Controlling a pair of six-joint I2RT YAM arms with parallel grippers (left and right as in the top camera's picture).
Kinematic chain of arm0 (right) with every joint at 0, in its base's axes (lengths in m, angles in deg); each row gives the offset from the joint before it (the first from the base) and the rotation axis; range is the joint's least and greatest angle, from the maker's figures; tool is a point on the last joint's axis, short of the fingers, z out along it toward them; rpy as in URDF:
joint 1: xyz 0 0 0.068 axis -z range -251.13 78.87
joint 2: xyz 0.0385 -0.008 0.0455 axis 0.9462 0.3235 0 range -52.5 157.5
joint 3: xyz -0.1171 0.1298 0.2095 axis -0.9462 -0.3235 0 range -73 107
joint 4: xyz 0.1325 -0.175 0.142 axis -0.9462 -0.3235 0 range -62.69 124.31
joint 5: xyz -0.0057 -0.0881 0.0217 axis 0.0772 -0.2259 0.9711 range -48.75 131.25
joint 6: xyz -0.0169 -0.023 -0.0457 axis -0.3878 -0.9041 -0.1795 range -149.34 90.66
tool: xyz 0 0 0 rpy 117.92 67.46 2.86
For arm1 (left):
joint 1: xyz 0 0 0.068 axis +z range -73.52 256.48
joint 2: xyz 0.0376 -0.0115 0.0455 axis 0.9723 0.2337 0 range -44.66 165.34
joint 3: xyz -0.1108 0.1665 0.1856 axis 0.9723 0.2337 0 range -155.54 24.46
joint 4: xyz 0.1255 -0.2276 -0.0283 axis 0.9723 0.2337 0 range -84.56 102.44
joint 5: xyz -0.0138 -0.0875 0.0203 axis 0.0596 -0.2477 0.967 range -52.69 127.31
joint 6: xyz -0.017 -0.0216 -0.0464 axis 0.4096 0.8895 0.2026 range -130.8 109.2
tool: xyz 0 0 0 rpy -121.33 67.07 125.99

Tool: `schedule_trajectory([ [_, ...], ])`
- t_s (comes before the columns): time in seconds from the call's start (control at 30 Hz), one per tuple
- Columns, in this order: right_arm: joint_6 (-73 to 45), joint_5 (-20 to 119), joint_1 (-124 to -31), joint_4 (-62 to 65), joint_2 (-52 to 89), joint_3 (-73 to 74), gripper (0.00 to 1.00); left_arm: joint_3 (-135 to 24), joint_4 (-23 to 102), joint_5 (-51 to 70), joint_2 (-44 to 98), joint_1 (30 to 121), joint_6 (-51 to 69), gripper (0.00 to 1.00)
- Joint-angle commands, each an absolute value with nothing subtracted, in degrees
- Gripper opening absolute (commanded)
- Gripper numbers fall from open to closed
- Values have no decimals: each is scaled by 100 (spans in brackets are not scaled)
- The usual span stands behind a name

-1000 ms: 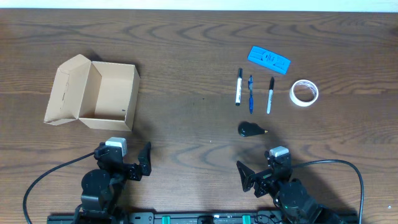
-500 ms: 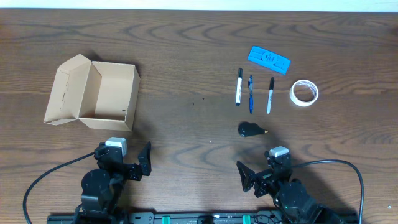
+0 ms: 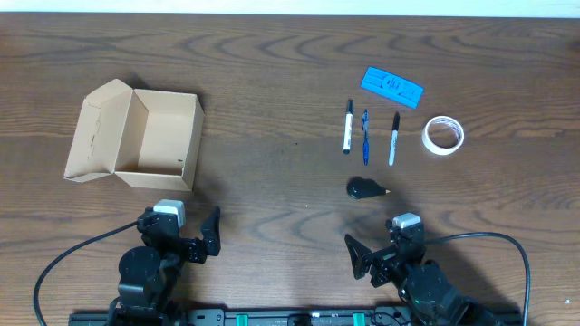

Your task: Pack container

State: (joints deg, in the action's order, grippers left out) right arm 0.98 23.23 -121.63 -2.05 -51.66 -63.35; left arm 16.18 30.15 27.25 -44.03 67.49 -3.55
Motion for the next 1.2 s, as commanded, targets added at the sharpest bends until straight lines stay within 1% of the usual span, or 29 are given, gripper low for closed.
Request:
schedule_trajectory([
  [0.0, 15, 2242, -12134, -205, -5219, -6363, 99, 1734, 3002, 2784, -4445, 6788, -438, 95],
  [0.93, 15, 2242, -12137, -203, -5219, -6363, 99, 1734, 2999, 2814, -4440, 6788, -434, 95],
  [1.07, 17, 2242, -12134, -205, -5219, -6363, 99, 1730, 3021, 2189, -4438, 6788, -429, 96],
  [1.17, 17, 2242, -12134, -205, -5219, -6363, 99, 1675, 3135, 2104, -4412, 6788, -220, 95],
])
